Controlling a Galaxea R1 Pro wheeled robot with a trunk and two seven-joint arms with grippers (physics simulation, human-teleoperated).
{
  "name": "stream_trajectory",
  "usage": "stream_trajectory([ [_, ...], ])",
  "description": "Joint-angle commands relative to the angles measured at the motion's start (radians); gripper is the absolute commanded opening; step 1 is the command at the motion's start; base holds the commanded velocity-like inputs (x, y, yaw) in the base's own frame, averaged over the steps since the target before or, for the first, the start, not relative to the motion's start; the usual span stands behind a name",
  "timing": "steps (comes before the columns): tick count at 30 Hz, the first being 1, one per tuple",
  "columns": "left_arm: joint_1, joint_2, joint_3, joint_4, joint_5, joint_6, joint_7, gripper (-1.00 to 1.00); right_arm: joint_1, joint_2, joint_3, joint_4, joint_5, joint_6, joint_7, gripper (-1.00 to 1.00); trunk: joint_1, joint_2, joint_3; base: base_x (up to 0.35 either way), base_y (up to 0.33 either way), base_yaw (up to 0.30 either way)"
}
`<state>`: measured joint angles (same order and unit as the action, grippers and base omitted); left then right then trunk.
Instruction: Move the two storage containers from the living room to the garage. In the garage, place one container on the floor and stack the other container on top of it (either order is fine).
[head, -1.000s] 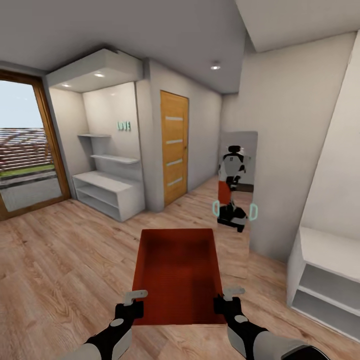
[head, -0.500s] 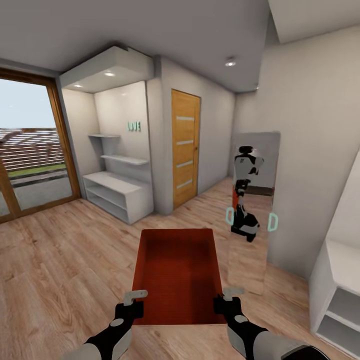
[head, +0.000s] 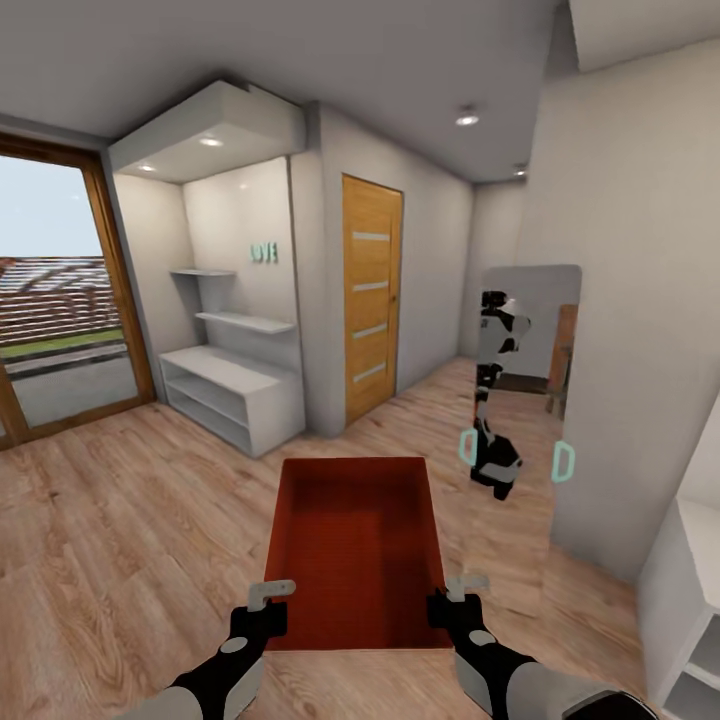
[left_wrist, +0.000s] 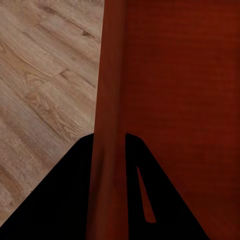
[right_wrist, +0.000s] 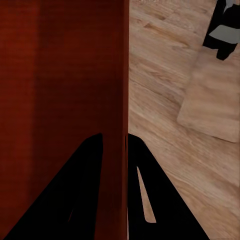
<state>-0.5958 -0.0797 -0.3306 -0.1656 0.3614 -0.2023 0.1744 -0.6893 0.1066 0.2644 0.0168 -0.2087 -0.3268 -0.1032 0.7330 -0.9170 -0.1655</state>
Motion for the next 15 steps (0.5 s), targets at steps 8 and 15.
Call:
stream_trajectory([
  [8,-0.001,0.014,0.024,-0.003,-0.006,-0.003,0.011,-1.0,-0.001,0.001,-0.067,0.001,0.009,0.0,0.002,-1.0,0.001,-0.001,-0.001,0.321,0.0,0.042],
  [15,-0.001,0.014,0.024,-0.003,-0.006,-0.003,0.011,-1.0,-0.001,0.001,-0.067,0.001,0.009,0.0,0.002,-1.0,0.001,-0.001,-0.001,0.321,0.0,0.279],
])
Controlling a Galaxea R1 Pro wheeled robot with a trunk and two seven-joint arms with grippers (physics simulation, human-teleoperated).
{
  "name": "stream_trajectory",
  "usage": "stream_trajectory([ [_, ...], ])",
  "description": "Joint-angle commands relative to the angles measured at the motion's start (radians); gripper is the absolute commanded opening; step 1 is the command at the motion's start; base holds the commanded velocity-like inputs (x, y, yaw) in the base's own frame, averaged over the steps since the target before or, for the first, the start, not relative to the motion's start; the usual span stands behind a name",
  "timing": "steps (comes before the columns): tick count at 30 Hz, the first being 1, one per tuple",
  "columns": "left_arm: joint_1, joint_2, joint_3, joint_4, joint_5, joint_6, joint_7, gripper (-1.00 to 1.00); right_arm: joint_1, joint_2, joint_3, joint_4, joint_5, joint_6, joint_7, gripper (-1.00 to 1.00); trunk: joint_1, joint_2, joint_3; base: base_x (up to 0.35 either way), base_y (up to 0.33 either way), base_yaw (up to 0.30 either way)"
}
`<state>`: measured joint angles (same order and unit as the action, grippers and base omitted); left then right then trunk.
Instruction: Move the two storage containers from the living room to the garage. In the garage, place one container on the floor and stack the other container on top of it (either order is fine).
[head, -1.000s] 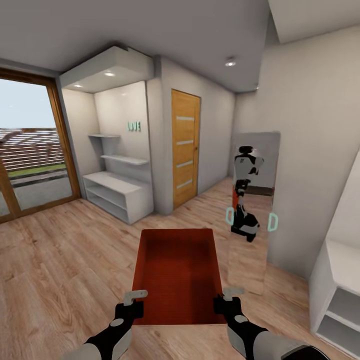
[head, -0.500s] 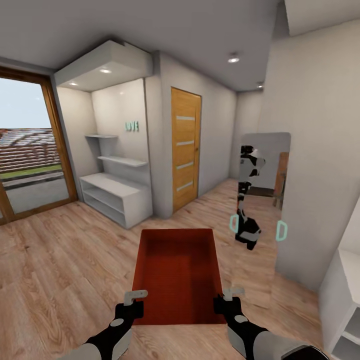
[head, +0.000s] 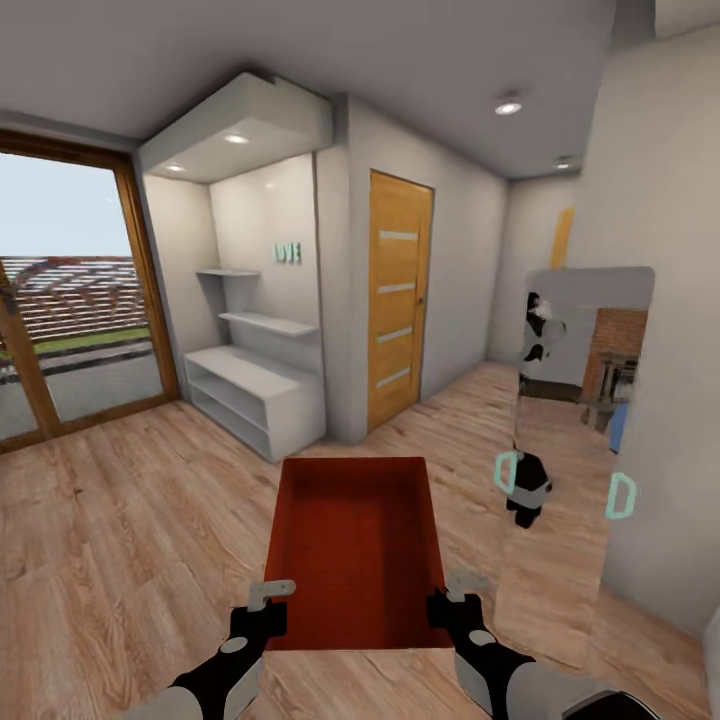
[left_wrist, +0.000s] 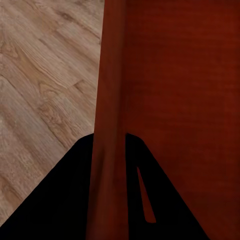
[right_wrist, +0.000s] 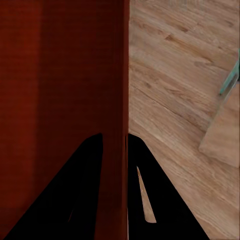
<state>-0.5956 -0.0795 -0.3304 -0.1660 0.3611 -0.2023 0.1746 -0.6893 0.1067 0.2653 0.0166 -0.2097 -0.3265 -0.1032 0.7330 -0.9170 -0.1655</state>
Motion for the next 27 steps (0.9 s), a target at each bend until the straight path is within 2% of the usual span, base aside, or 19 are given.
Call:
stream_trajectory([
  [1,-0.001,0.014,0.024,-0.003,-0.005,-0.003,0.011,-1.0,-0.001,0.001,-0.067,0.001,0.01,0.0,0.002,-1.0,0.001,-0.001,-0.001,0.321,0.0,0.298],
  [10,-0.001,0.014,0.024,-0.003,-0.005,-0.003,0.011,-1.0,-0.001,0.001,-0.067,0.002,0.011,0.0,0.003,-1.0,0.001,-0.001,-0.001,0.321,0.0,0.246],
  [27,-0.001,0.014,0.024,-0.003,-0.005,-0.003,0.011,-1.0,-0.001,0.001,-0.067,0.002,0.011,0.0,0.002,-1.0,0.001,-0.001,-0.001,0.321,0.0,0.009],
])
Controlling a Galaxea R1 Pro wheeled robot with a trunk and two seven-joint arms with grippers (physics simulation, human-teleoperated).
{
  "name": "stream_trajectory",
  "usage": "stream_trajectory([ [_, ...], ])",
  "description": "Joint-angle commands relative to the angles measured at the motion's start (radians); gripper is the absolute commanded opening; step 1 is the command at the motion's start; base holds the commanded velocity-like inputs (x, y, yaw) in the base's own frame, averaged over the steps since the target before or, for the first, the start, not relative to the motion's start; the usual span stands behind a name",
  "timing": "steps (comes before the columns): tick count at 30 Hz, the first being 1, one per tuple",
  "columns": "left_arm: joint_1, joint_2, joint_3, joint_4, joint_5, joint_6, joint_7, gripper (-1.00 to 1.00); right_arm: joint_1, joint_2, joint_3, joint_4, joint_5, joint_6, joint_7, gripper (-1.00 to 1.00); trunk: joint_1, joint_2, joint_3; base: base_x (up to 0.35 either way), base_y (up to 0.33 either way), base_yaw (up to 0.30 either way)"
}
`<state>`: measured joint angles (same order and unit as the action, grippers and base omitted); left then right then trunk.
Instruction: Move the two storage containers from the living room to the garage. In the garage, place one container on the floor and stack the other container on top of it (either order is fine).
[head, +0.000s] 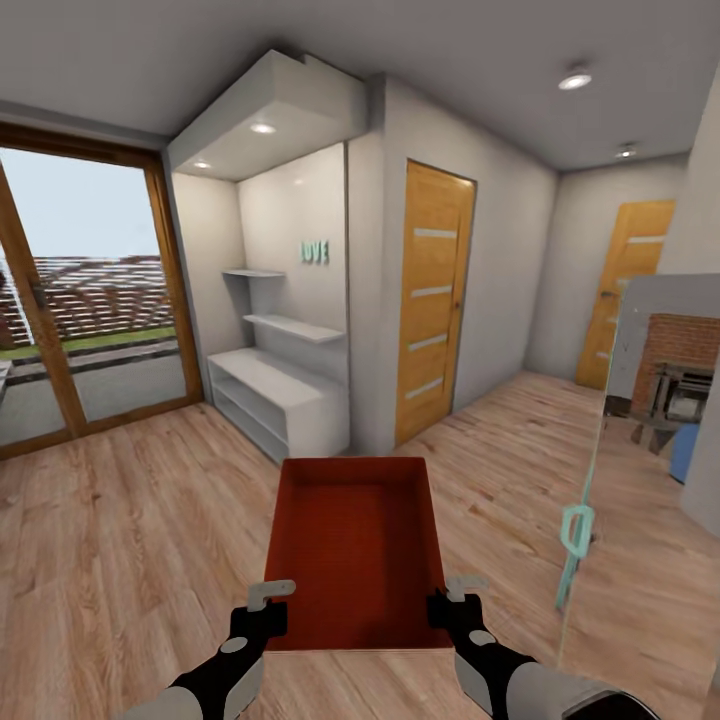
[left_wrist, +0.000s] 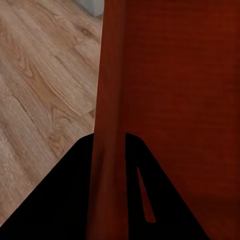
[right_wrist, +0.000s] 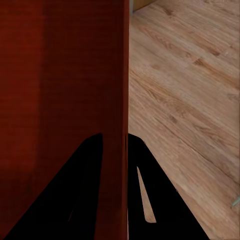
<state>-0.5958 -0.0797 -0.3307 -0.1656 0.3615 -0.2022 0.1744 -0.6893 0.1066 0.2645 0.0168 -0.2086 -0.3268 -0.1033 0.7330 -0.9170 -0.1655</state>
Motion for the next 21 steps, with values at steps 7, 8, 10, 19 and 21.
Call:
stream_trajectory([
  [7,-0.001,0.014,0.024,-0.003,-0.006,-0.003,0.011,-1.0,-0.001,0.001,-0.067,0.001,0.01,0.0,0.002,-1.0,0.001,-0.001,-0.001,0.321,0.0,0.0],
  [8,-0.001,0.014,0.024,-0.003,-0.006,-0.003,0.011,-1.0,-0.001,0.001,-0.067,0.001,0.01,0.0,0.002,-1.0,0.001,-0.001,-0.001,0.321,0.0,0.0],
  [10,-0.001,0.014,0.024,-0.003,-0.006,-0.003,0.011,-1.0,-0.001,0.001,-0.067,0.002,0.01,0.0,0.002,-1.0,0.001,-0.001,-0.001,0.321,0.0,0.0],
  [19,-0.001,0.014,0.024,-0.003,-0.006,-0.003,0.011,-1.0,-0.001,0.001,-0.067,0.002,0.01,0.0,0.003,-1.0,0.001,-0.001,-0.001,0.321,0.0,0.0],
  [21,-0.001,0.014,0.024,-0.003,-0.006,-0.003,0.011,-1.0,-0.001,0.001,-0.067,0.002,0.01,0.0,0.002,-1.0,0.001,-0.001,-0.001,0.321,0.0,0.0],
])
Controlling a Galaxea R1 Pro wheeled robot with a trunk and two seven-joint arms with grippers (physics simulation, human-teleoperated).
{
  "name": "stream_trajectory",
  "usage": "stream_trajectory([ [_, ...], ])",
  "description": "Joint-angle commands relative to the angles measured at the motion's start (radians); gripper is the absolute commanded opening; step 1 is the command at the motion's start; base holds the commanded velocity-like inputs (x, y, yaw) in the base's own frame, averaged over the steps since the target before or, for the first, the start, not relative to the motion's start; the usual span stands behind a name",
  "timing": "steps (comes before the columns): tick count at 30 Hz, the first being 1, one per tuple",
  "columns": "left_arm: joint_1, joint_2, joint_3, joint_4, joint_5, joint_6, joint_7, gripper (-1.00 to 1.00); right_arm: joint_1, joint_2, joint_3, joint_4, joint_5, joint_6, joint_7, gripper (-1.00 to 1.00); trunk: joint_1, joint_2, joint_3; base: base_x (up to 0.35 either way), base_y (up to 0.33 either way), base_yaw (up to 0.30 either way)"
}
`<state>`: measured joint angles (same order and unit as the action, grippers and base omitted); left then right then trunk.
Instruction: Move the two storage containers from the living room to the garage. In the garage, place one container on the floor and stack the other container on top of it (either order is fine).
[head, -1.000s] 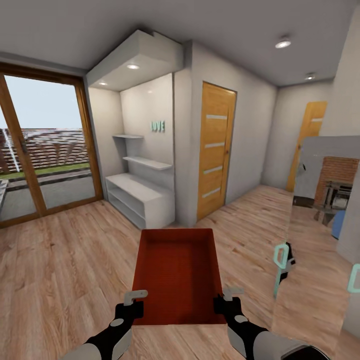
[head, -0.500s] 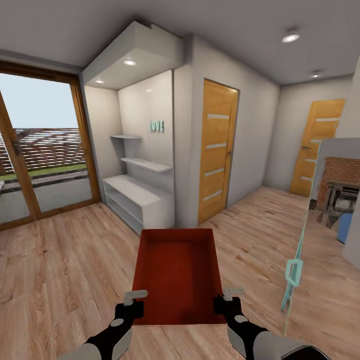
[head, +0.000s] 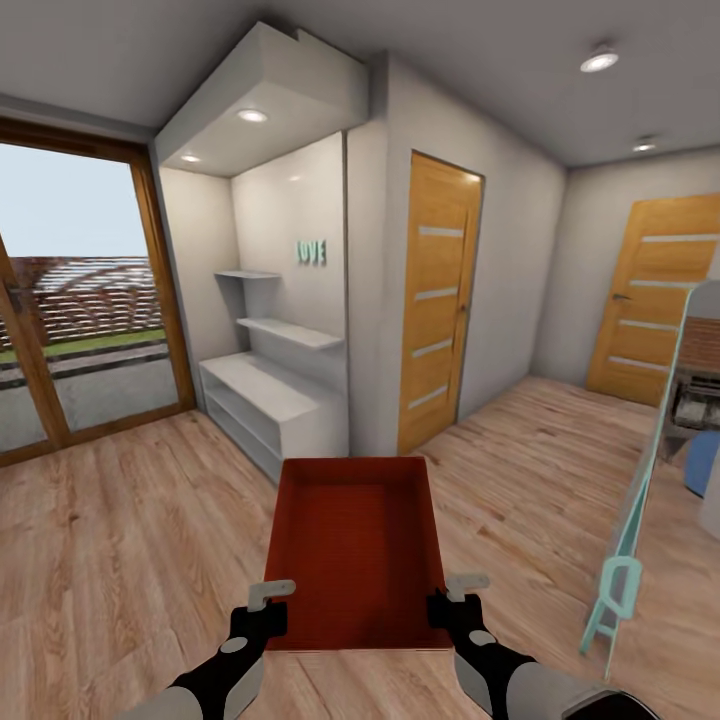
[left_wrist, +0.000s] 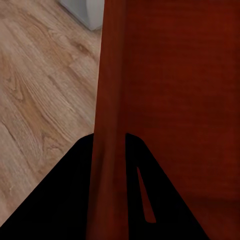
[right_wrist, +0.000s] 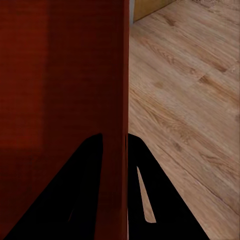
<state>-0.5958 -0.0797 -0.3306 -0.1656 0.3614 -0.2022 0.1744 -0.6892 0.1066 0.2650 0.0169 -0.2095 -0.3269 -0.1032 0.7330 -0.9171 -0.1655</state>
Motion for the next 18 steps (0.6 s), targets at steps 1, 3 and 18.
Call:
stream_trajectory([
  [1,-0.001,0.014,0.024,-0.003,-0.006,-0.003,0.011,-1.0,-0.001,0.001,-0.067,0.002,0.011,0.0,0.003,-1.0,0.001,-0.001,-0.001,0.321,0.0,0.0],
  [3,-0.001,0.014,0.024,-0.003,-0.006,-0.003,0.011,-1.0,-0.001,0.001,-0.067,0.002,0.011,0.0,0.003,-1.0,0.001,-0.001,-0.001,0.321,0.0,0.0],
  [18,-0.001,0.014,0.025,-0.003,-0.006,0.0,0.011,-1.0,-0.001,0.001,-0.067,0.001,0.01,0.0,0.003,-1.0,0.001,-0.001,-0.003,0.321,0.023,-0.101],
])
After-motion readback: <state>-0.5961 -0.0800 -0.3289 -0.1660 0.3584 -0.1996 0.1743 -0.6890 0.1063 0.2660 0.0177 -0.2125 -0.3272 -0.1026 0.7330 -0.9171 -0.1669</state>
